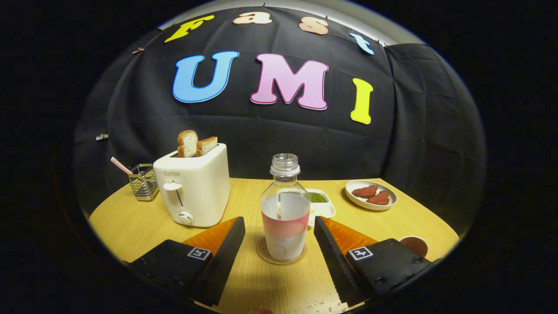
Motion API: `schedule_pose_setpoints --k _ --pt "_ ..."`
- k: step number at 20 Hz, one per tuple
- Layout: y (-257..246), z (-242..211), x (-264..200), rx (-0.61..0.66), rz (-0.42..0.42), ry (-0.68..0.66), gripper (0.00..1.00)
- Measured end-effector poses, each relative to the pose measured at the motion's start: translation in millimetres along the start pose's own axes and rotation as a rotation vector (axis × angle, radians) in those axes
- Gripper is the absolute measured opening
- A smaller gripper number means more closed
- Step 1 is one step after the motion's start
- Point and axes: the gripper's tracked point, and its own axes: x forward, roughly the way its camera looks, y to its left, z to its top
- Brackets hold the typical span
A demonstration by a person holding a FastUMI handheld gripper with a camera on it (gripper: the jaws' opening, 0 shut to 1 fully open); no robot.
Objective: Take the bottle from table, then pour the juice into the cup, finally place the bottle on the coaster
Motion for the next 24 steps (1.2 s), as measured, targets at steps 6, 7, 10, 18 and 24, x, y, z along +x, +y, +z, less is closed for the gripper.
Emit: schedule_pose_setpoints --k 6,7,10,18,24 --pt "-28 29 -50 0.028 -0.056 -0.024 0.98" --pt "-31 34 -61 0.026 -0.064 -0.032 0.98" --pt "-30 59 -97 0.056 -0.054 -0.062 0.98" --pt "-11 128 -197 0.036 0.042 -0.151 0.97" --pt "-41 118 -258 -0.039 0.148 -0.13 0.98"
